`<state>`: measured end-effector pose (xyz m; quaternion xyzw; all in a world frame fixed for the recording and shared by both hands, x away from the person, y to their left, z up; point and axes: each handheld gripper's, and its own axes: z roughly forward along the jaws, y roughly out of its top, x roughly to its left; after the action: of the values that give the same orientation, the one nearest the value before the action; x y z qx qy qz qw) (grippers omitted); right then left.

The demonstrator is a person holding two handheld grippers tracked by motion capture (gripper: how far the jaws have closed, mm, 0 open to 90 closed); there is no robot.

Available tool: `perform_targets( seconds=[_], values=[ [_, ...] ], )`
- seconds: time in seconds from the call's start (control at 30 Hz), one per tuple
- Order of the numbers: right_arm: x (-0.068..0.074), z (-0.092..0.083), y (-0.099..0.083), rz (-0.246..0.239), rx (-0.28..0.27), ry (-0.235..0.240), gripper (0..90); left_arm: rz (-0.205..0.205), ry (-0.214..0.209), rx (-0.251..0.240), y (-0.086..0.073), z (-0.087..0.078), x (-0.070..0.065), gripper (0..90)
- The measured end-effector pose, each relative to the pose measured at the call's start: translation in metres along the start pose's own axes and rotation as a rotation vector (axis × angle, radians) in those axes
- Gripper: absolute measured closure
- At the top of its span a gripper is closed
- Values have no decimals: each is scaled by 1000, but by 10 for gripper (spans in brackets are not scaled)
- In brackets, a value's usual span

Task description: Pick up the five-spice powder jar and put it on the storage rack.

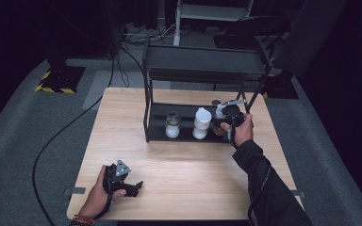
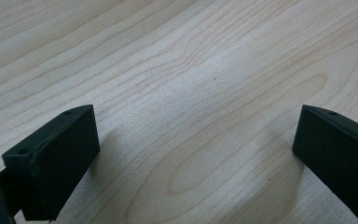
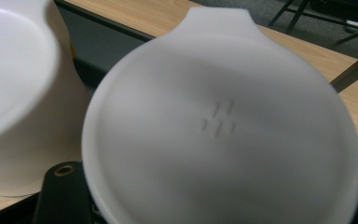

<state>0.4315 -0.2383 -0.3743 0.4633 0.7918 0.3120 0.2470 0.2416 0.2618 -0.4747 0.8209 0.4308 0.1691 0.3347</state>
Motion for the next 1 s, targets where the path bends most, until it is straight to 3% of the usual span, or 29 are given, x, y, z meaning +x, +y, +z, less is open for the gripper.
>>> perform_targets(
  seconds=[0.67, 1.0],
  values=[
    [-9, 4, -4, 44, 29, 11, 298, 0, 0, 0, 0, 0, 0, 5],
    [-8, 2, -1, 19, 40, -8, 270, 0, 0, 0, 0, 0, 0, 5]
  ],
)
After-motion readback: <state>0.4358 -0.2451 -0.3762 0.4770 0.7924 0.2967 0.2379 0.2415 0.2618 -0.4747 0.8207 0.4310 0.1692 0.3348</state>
